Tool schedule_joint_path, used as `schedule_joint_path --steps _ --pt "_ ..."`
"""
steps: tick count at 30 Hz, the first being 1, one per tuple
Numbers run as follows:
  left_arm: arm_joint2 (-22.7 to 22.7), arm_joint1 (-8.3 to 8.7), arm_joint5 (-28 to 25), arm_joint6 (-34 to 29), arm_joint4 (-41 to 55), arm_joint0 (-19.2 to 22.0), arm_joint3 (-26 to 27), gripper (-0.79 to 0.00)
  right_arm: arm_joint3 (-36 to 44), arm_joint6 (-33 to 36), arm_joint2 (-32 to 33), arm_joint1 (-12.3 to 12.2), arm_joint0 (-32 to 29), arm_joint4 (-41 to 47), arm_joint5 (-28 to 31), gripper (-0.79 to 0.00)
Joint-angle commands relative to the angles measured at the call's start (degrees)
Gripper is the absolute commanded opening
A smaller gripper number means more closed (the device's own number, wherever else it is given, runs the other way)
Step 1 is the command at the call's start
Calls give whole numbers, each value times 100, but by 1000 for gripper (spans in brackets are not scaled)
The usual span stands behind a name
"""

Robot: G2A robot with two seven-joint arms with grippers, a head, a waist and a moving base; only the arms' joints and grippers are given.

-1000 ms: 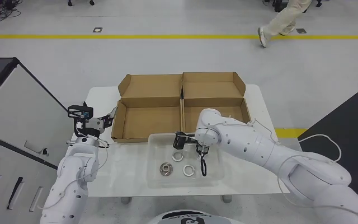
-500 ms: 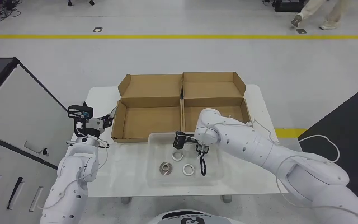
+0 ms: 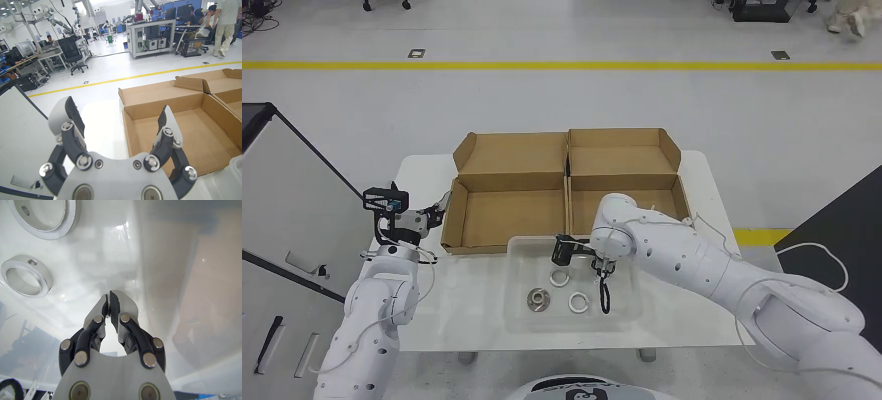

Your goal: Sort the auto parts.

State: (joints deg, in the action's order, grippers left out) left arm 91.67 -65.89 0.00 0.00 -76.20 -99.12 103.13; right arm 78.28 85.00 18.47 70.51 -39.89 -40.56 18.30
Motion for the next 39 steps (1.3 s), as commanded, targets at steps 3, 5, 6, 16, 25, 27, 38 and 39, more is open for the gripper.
schedule_joint_path --steps 3,5,6,16,25,27,38,39 --pt "0 0 0 0 0 0 0 0 18 14 35 -2 -15 1 4 -600" --pt "0 0 0 0 0 0 0 0 35 20 55 -6 -22 1 12 -576" --pt "0 0 0 0 0 0 0 0 44 23 69 -8 -26 5 6 -576" --pt "0 0 0 0 0 0 0 0 152 97 171 -52 -87 -48 2 -573" --pt "0 0 0 0 0 0 0 0 265 186 248 -114 -144 -135 -88 -573" --pt "0 0 0 0 0 0 0 0 284 200 267 -130 -157 -144 -102 -573" --pt "0 0 0 0 0 0 0 0 267 185 307 -174 -203 -123 -87 -785" --pt "0 0 0 0 0 0 0 0 261 181 307 -173 -203 -117 -83 -785"
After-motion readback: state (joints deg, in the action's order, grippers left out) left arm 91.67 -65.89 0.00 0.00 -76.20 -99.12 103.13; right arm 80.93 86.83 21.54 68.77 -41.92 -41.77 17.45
